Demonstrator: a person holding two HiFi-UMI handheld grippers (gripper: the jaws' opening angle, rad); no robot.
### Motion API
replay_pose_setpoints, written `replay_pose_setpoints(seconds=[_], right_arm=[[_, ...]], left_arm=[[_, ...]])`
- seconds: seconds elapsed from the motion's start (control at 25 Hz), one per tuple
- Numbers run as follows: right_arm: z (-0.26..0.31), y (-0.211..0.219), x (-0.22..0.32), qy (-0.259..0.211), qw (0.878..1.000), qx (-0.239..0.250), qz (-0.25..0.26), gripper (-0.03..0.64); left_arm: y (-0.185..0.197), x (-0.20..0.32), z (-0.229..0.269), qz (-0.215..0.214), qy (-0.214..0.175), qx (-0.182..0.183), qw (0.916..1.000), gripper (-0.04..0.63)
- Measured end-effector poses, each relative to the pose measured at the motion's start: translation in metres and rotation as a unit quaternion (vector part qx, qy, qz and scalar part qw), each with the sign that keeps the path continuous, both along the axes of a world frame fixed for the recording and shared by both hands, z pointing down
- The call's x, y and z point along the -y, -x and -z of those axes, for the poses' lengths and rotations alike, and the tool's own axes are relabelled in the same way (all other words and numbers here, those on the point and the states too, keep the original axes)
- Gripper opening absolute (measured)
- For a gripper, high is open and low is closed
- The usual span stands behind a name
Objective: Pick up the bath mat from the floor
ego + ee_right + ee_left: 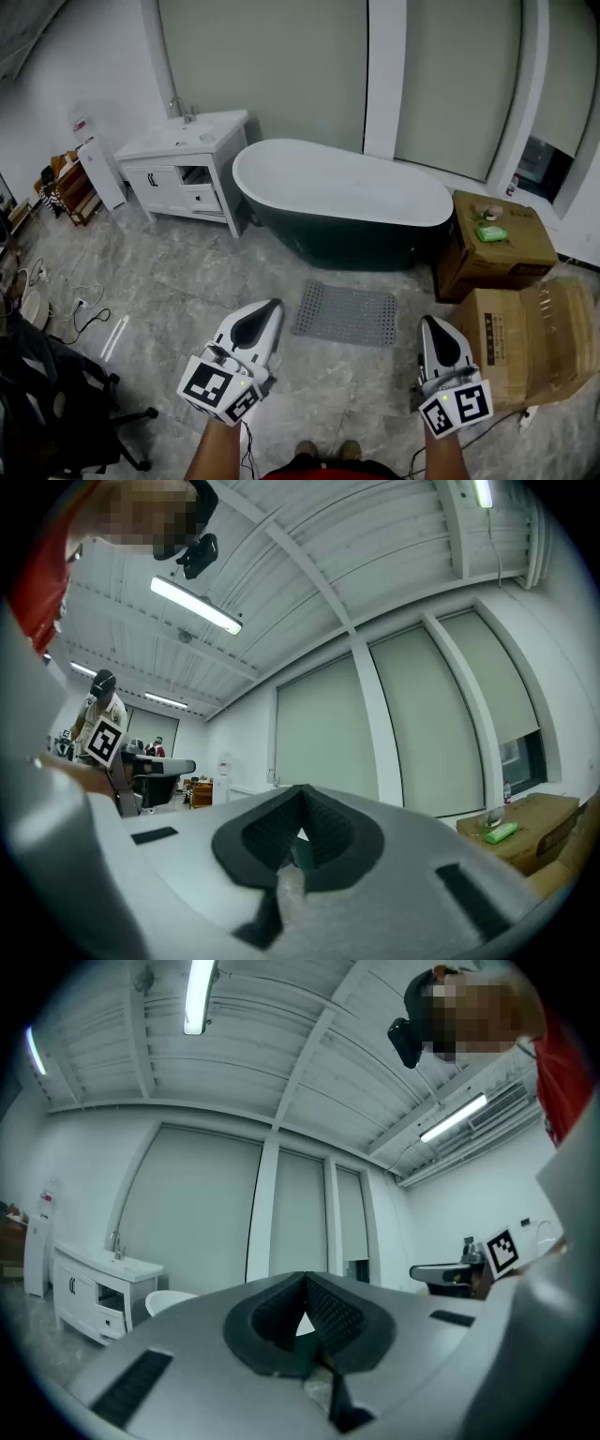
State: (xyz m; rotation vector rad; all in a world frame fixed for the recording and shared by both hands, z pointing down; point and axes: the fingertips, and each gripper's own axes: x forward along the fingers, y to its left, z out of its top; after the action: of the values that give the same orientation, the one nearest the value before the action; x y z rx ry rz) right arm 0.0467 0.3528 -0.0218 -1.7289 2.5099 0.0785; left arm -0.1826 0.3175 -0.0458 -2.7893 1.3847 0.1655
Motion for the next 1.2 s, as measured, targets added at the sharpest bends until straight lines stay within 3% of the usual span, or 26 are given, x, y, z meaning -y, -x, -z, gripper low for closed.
replay_pose_setpoints(seconds=[0.24, 0.68, 0.92, 1.2], right_arm=[[0.001, 0.008, 0.003, -0.008, 1.0, 0.02, 0.0, 0.003], [-0.019, 0.01, 0.002, 0.022, 0.999, 0.001, -0.046, 0.003], [-0.028, -0.004, 0.024, 0.024, 0.998, -0.003, -0.057, 0.003], [-0.042, -0.038, 0.089, 0.021, 0.998, -0.009, -0.058, 0.003]], left_arm=[[0.014, 0.006, -0.006, -0.001, 0.006, -0.002, 1.0, 0.011], [0.062, 0.024, -0.024, 0.001, 0.019, -0.017, 0.9997, 0.011], [0.057, 0.052, -0.029, 0.002, 0.019, -0.007, 0.9998, 0.011], [0.033, 0.115, -0.041, 0.016, 0.024, 0.006, 0.9996, 0.011]])
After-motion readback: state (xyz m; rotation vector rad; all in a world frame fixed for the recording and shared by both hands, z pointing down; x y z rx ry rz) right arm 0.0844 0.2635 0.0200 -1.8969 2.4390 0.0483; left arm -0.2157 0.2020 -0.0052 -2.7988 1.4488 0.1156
